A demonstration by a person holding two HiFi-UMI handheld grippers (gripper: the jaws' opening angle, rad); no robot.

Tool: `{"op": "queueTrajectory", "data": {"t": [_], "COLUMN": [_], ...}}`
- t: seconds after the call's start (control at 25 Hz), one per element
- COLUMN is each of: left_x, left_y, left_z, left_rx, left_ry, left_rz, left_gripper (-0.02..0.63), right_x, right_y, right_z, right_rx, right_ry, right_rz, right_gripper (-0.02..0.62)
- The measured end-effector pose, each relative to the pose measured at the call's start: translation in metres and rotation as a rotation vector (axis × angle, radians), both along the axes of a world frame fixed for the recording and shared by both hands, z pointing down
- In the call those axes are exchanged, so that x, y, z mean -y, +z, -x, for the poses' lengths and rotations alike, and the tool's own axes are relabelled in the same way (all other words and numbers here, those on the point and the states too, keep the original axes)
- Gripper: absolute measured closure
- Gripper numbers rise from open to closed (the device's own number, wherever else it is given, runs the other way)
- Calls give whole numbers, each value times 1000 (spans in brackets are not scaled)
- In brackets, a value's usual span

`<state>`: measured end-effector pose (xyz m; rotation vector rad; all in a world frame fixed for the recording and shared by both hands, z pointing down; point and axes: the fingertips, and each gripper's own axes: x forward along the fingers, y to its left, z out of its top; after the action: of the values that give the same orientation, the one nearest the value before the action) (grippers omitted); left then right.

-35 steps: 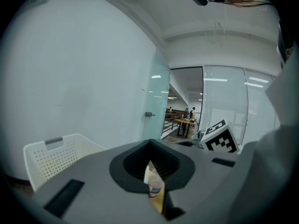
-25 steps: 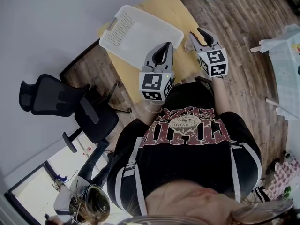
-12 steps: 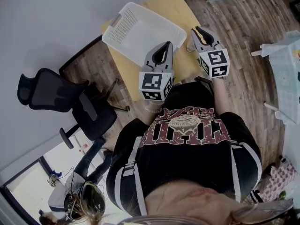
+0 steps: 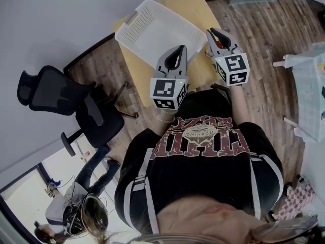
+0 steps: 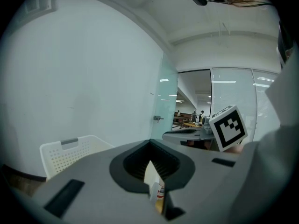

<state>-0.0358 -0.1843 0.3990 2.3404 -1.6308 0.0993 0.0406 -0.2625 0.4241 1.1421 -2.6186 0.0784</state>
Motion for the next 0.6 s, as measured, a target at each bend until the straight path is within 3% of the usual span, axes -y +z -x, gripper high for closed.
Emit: {"op": "queueTrajectory", "data": {"t": [0.6], "left_x": [2], "left_y": [1], "left_z": [31], "left_rx": [-3], "left_ry": [-66], "left_rz": [-2], "left_gripper": [560], "right_x": [1], "right_y": [-13], "right_z": [40], "right_rx": [16], "right_ry": [-76], "right_rz": [-13], "right_gripper": [568]}}
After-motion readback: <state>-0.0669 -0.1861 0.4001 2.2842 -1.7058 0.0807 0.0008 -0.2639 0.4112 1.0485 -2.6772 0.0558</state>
